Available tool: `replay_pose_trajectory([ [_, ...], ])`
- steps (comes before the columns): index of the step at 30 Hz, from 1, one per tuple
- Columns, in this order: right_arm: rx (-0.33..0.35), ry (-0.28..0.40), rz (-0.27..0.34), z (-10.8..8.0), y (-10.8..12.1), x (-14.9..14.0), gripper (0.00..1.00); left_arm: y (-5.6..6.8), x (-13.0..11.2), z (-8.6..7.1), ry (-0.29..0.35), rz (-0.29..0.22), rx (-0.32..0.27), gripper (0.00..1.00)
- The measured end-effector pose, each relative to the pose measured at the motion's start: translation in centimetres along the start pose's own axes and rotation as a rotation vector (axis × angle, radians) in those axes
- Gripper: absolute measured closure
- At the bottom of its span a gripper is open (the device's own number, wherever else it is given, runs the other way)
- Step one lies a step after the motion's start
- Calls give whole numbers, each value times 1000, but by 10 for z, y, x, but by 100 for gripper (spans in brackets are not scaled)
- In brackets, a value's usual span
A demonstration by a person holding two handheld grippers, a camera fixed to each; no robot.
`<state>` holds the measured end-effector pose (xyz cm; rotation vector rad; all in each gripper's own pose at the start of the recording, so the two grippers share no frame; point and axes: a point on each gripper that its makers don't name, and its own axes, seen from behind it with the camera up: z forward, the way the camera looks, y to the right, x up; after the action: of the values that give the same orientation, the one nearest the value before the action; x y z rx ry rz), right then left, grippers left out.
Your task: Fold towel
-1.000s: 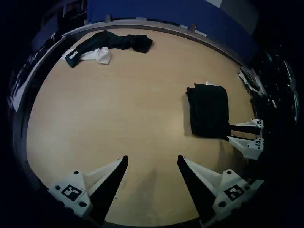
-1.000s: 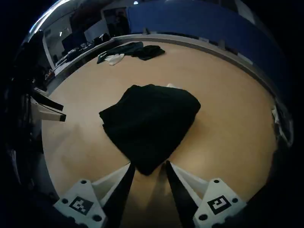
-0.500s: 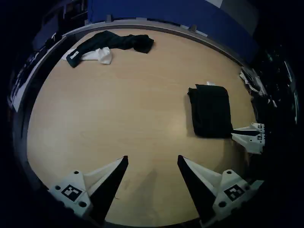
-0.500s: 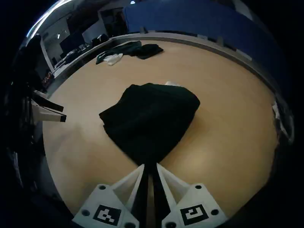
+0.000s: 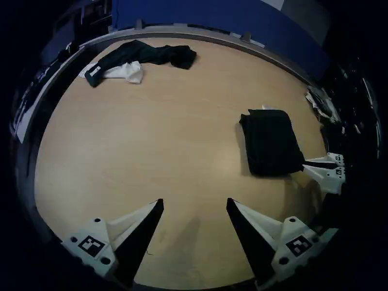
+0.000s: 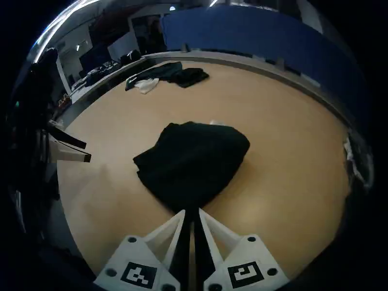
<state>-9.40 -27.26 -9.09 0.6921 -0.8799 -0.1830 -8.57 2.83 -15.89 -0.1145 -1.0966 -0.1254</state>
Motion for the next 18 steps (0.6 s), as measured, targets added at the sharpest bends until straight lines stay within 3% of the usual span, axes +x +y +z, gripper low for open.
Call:
replay_pose_trajectory([
  [18, -3, 210, -105, -67, 5, 103, 96, 6, 14, -5, 31, 2, -11, 3],
])
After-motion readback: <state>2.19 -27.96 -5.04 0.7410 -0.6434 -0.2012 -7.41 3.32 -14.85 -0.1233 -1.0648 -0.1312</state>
